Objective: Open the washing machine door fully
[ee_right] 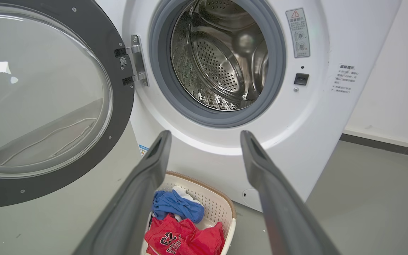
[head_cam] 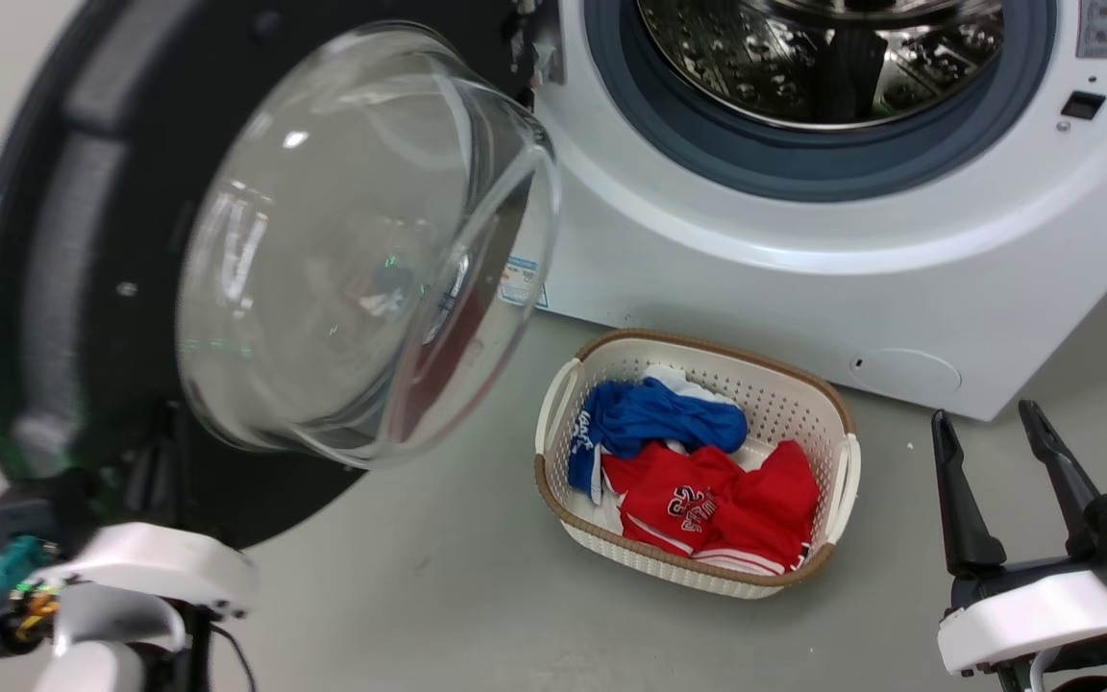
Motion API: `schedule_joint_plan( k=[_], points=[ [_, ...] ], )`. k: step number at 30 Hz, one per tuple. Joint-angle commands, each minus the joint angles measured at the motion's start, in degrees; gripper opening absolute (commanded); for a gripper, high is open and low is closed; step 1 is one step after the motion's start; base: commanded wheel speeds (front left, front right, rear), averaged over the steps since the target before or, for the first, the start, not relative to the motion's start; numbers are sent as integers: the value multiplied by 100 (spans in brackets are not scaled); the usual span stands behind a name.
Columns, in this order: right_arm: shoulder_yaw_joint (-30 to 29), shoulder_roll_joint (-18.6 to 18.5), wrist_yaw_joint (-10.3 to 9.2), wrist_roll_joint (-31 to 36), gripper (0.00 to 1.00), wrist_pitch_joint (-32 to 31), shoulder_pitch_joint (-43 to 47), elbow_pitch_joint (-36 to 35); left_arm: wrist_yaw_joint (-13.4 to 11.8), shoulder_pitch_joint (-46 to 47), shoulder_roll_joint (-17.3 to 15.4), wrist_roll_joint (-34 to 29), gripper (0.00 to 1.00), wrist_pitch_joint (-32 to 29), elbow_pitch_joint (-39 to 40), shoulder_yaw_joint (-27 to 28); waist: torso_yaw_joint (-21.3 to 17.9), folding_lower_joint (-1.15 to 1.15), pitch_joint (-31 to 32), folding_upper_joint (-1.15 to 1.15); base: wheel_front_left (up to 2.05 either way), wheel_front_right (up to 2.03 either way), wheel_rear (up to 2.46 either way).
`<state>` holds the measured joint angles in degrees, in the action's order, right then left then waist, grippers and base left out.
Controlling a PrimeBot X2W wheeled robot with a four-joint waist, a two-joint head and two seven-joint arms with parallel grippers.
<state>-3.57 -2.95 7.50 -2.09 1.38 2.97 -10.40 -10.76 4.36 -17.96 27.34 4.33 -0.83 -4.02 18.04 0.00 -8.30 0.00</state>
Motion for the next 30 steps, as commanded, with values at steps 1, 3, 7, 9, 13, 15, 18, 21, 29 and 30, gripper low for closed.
schedule_joint_plan(
  k=[1,3,7,9,13,15,18,21,29,30],
  points=[
    [-4,-15,-1,-5,100,-9,-75,-28,-18,116,-92,60,0,46,-88,138,-66,0,-90,0,0,0,0],
    [-11,-26,-1,-7,100,-17,-104,-30,112,216,-118,314,0,103,-237,332,-85,0,-165,0,0,0,0],
    [-26,-62,-1,-46,100,-27,-178,-35,351,478,-387,508,0,144,-667,562,-88,0,-295,0,0,0,0],
    [-12,-83,-1,-53,100,-25,-216,-10,413,602,-492,568,0,177,-868,650,-95,0,-332,0,0,0,0],
    [4,-117,-1,-73,100,-16,-283,37,488,786,-603,627,0,272,-1189,761,-102,0,-363,0,0,0,0],
    [15,-124,-1,-88,100,-9,-297,65,530,827,-635,666,0,331,-1360,800,-111,0,-368,0,0,0,0],
    [13,-129,-1,-97,100,7,-323,109,554,898,-655,610,0,428,-1513,770,-121,0,-344,0,0,0,0],
    [21,-116,-1,-105,100,28,-320,168,567,890,-663,599,0,514,-1630,760,-122,0,-279,0,0,0,0],
    [51,-56,-1,-138,100,124,-175,408,429,453,-508,453,0,570,-1444,568,-139,0,123,0,0,0,0],
    [51,-49,-1,-143,100,146,-153,438,394,372,-460,434,0,534,-1342,512,-137,0,188,0,0,0,0]
  ],
)
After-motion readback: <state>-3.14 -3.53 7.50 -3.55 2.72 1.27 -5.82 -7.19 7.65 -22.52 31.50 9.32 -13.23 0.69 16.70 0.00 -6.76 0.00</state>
